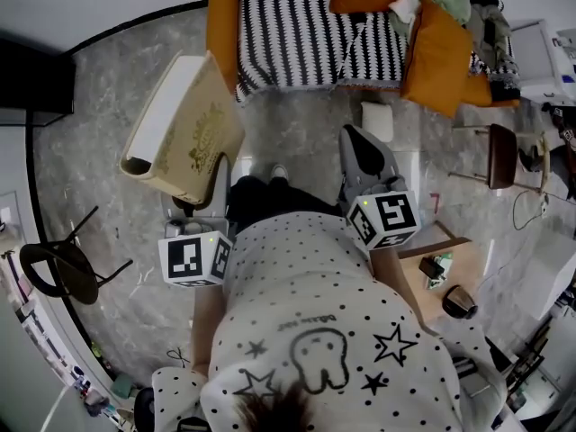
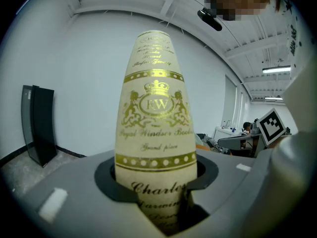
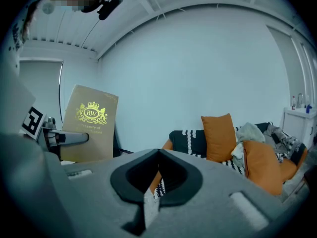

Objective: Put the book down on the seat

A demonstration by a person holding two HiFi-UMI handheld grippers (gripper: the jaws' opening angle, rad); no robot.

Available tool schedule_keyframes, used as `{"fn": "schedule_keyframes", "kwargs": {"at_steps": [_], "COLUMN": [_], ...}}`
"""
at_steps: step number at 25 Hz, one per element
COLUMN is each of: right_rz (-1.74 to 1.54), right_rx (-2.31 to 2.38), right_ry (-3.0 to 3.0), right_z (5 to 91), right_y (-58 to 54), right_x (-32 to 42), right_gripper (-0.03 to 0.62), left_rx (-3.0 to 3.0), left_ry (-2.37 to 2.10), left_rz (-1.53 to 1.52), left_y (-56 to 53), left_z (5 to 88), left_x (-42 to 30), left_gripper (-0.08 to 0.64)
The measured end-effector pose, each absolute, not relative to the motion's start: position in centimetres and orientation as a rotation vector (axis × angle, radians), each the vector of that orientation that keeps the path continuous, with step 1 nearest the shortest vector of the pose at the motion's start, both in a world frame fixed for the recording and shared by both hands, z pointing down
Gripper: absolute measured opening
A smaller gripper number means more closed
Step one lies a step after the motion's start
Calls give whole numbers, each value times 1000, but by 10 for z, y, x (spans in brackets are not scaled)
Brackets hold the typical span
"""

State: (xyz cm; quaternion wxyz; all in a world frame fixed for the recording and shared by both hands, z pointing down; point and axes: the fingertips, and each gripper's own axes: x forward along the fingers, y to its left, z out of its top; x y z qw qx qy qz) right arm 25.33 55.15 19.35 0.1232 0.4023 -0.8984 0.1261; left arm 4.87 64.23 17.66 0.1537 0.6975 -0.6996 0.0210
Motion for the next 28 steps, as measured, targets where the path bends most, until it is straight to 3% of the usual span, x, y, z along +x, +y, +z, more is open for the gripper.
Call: {"fn": "schedule_keyframes", "kwargs": {"at_steps": [14, 28], "right_rz": [432, 426], "right_rx": [1297, 1429], "right_ry": [-2562, -2482], "right_z": [200, 194], "right_y": [515, 433], "right_x": [252, 179], "right_gripper": [-3, -3], "left_rx": [2076, 2166], "left_ry": [-1889, -1738], "left_rz": [93, 83], "left_y": [588, 485], "left_z": [179, 188], "left_x": [42, -34], "left_gripper": [225, 225]}}
